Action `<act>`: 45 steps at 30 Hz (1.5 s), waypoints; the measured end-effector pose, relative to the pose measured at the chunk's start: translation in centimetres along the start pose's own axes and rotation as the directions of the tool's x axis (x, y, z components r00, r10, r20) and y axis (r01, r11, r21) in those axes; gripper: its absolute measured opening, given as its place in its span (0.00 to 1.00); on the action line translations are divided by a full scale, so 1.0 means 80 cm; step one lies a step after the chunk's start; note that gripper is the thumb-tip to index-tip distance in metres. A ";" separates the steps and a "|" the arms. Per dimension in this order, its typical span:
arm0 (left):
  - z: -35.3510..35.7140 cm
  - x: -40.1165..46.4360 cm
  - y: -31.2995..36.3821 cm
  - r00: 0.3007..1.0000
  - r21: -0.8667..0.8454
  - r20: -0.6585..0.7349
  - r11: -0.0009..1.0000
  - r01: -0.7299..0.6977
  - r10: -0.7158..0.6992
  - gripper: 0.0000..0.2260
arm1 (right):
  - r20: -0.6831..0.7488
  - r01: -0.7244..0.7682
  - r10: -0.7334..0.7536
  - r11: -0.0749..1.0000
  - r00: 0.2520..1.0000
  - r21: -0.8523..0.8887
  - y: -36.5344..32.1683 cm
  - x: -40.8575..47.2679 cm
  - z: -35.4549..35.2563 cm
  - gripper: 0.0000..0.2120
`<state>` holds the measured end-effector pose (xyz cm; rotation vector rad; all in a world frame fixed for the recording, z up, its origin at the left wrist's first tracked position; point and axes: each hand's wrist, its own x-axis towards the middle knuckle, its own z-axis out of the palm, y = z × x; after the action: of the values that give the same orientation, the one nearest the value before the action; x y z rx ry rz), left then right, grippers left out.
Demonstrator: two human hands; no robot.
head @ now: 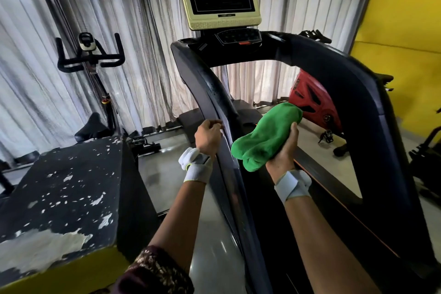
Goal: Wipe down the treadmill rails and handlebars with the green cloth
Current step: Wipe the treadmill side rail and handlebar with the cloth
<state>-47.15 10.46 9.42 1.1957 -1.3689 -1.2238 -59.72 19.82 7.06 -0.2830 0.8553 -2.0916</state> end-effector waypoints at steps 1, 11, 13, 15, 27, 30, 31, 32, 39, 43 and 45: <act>0.004 0.007 -0.002 1.000 -0.010 -0.019 1.000 0.007 -0.007 0.08 | 0.010 0.000 0.000 1.000 1.000 -0.005 -0.001 0.007 -0.003 0.35; 0.058 0.138 -0.039 0.989 -0.020 -0.095 0.993 0.114 -0.115 0.11 | 0.063 0.303 -0.308 0.842 0.949 -0.446 0.033 0.111 0.005 0.33; 0.070 0.162 -0.040 0.990 0.039 -0.095 0.994 0.106 -0.102 0.13 | 0.171 0.375 -0.356 0.651 0.919 -0.660 0.061 0.133 0.006 0.30; 0.078 0.183 -0.042 0.993 0.122 -0.095 0.989 0.080 -0.069 0.13 | 0.271 0.378 -0.315 0.357 0.910 -0.854 0.098 0.151 0.001 0.30; 0.103 0.331 -0.066 0.991 0.129 -0.094 0.988 -0.084 0.097 0.20 | 0.443 0.216 -0.405 -0.494 0.800 -0.842 0.180 0.209 0.004 0.29; 0.117 0.340 -0.067 0.994 0.075 -0.091 0.996 -0.058 0.064 0.23 | 0.460 0.206 -0.417 -0.525 0.784 -0.826 0.174 0.223 0.016 0.32; 0.122 0.341 -0.066 0.994 0.061 -0.094 0.997 -0.043 0.049 0.24 | 0.457 0.194 -0.428 -0.529 0.779 -0.826 0.174 0.228 0.018 0.32; 0.124 0.343 -0.066 0.995 0.056 -0.092 0.998 -0.041 0.046 0.24 | 0.448 0.186 -0.423 -0.530 0.788 -0.827 0.173 0.228 0.021 0.32; 0.118 0.347 -0.077 0.999 0.043 0.032 0.998 -0.037 0.036 0.25 | 0.526 0.232 -0.418 -0.576 0.741 -0.784 0.183 0.211 -0.005 0.30; 0.117 0.348 -0.076 0.996 0.018 0.078 0.998 -0.052 0.051 0.25 | 0.468 0.189 -0.425 -0.550 0.775 -0.813 0.170 0.238 0.039 0.30; 0.115 0.349 -0.078 0.995 -0.006 0.094 1.000 0.015 -0.014 0.26 | 0.464 0.203 -0.414 -0.535 0.783 -0.820 0.160 0.255 0.060 0.30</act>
<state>-58.79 -16.49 3.15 1.1580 -1.4264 -1.3084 -62.25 -3.61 0.16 -1.6108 2.9741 -0.9400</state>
